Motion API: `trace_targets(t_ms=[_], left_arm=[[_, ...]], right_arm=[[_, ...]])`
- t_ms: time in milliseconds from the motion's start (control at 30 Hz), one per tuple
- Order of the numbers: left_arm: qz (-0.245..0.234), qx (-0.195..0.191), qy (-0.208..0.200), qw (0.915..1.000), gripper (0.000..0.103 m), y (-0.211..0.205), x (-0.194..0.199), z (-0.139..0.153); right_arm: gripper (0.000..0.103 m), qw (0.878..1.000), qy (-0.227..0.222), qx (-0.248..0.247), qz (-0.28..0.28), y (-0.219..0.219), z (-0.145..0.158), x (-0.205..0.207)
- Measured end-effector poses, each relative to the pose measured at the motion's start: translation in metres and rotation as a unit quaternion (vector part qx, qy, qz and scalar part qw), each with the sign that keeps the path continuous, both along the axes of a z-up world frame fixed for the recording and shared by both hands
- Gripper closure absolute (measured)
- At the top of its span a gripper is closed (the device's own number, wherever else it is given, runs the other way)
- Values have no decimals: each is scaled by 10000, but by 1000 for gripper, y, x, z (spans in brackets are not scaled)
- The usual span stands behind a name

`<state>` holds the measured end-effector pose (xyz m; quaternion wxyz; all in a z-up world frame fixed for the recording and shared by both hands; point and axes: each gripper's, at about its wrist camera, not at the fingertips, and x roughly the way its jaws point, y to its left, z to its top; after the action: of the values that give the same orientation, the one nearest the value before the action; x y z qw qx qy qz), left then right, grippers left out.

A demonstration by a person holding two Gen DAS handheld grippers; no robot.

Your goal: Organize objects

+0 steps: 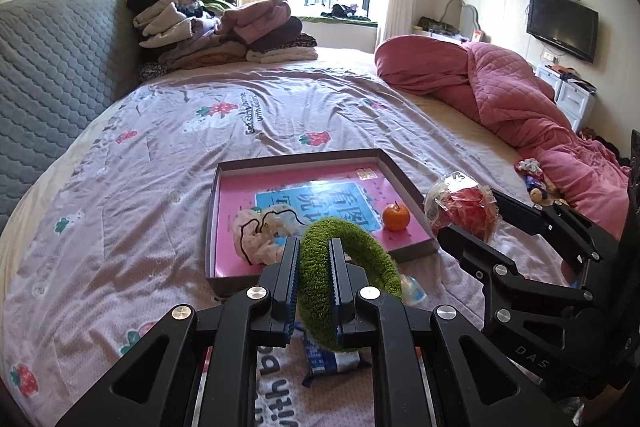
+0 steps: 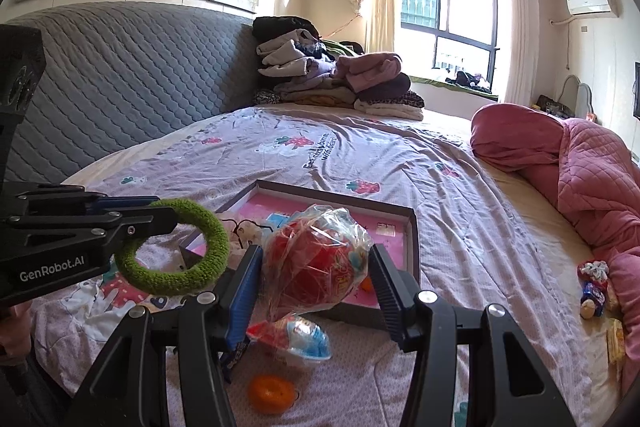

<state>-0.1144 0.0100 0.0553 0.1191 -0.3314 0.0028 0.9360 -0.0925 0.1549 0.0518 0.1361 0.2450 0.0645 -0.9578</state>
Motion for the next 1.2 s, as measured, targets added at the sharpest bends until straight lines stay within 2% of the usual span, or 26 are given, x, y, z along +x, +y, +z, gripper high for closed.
trace_targets(t_ms=[633,1200], left_arm=[[143,11,129,9998,90,-5,-52,6],[189,-162,-31,9997,89,2,-92,-6]], right_arm=[[49,9998,120,142,-5,-7,5,-39],[49,9996,42,252,117,-10,-3,-76]])
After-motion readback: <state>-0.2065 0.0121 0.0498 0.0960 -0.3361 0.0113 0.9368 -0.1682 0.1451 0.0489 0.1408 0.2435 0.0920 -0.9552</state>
